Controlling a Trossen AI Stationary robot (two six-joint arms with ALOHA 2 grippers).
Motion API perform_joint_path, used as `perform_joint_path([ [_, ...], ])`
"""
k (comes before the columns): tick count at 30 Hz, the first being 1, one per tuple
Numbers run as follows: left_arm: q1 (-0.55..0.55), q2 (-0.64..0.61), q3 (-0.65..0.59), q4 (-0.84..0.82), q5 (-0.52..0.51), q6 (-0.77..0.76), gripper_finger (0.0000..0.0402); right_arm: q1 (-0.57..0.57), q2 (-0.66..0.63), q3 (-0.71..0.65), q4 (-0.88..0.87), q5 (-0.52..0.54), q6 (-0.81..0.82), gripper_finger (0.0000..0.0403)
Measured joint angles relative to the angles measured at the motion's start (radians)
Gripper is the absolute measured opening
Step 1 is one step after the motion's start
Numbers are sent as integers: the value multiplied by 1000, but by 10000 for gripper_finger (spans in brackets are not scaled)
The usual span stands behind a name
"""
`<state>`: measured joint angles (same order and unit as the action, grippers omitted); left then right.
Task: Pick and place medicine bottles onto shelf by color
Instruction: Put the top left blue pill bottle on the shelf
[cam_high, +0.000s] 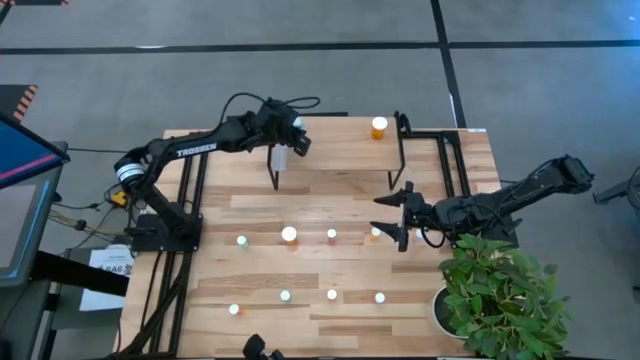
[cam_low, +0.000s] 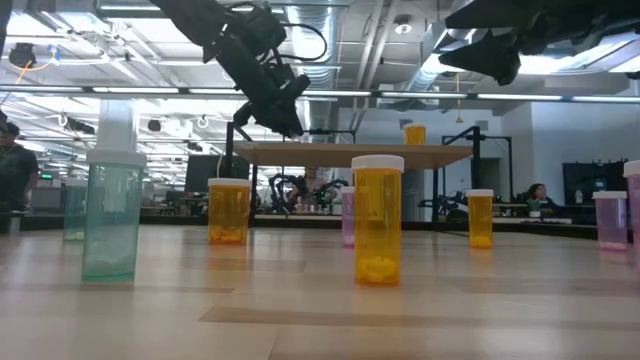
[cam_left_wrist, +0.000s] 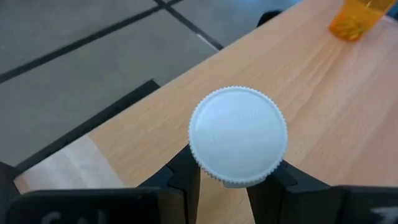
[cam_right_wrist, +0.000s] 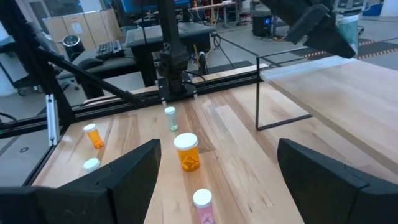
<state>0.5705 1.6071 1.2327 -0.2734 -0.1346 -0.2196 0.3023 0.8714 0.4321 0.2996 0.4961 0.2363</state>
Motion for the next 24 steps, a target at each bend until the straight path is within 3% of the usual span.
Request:
perform_joint_path([
  [12, 42, 0, 13, -79, -27, 22, 84, -4, 0, 0, 27, 1, -3, 345],
  [24, 59, 15, 163, -235, -13, 68, 84, -35, 0, 0, 77, 2, -54, 342],
])
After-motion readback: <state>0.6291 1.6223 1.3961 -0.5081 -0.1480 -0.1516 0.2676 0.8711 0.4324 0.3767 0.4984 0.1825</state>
